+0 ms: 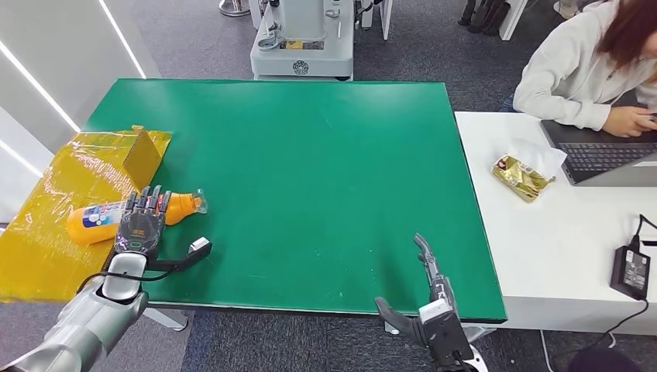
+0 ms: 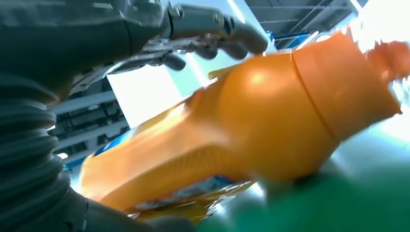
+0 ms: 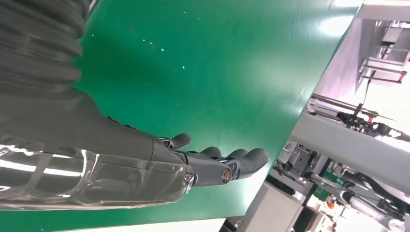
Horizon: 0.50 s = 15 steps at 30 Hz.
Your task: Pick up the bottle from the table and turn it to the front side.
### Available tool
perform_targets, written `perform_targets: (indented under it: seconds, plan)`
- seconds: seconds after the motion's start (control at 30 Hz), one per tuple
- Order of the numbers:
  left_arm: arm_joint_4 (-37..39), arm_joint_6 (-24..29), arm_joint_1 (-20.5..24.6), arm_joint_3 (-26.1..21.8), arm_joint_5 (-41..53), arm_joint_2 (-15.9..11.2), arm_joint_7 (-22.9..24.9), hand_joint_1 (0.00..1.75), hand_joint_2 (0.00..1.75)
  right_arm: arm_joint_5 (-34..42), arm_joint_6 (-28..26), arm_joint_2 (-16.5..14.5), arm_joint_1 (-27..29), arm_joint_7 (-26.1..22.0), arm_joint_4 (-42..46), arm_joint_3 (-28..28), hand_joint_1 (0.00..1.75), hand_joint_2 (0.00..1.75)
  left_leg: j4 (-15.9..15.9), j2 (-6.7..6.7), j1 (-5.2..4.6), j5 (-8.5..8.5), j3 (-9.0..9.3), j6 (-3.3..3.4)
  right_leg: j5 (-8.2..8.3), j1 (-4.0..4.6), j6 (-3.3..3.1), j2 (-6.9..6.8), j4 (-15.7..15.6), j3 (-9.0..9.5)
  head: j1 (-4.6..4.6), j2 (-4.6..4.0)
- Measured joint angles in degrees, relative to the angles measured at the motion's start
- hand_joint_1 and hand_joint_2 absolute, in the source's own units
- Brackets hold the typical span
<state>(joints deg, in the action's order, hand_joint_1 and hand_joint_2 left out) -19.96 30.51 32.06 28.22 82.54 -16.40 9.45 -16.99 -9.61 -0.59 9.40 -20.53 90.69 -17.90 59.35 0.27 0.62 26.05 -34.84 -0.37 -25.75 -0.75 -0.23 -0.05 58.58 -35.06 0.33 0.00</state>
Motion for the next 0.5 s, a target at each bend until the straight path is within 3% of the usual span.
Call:
perform_targets:
  seconds: [0.13,0.27,0.4,0.5]
  plan:
    - [-0.1,4.6,-1.2,-4.2,-5.1,1.4,-5.2,0.00,1.75,0.1,0.0,0.0,0.8,0.5,0.8,0.8,0.00,1.75,0.0,-0.04,-0.01,0.00,0.02,0.00,0.00,0.00,0.00,-0.05,0.0,0.03,0.00,0.00]
    - [-2.8,8.9,-4.5,-11.1,-14.7,4.6,-16.5,0.00,1.75,-0.1,-0.5,-0.2,1.9,0.3,1.8,1.7,0.00,1.75,0.0,-0.05,-0.02,0.00,0.02,0.00,0.00,-0.01,0.00,-0.05,0.0,0.03,0.01,0.00]
    - [-10.8,9.1,-9.3,-19.5,-20.9,9.3,-28.1,0.00,1.75,0.2,-1.0,-0.9,2.1,-0.5,2.0,2.4,0.00,1.75,0.0,0.01,-0.04,0.03,0.01,0.03,0.00,-0.02,0.01,0.00,-0.1,0.02,0.01,0.00]
    - [-19.3,9.2,-13.4,-24.0,-16.9,13.0,-31.2,0.00,1.75,1.0,-0.9,-1.3,1.7,-1.3,1.9,2.8,0.00,1.75,0.0,0.02,-0.05,0.05,0.00,0.03,0.00,-0.04,0.02,0.01,-0.1,0.00,-0.01,0.00]
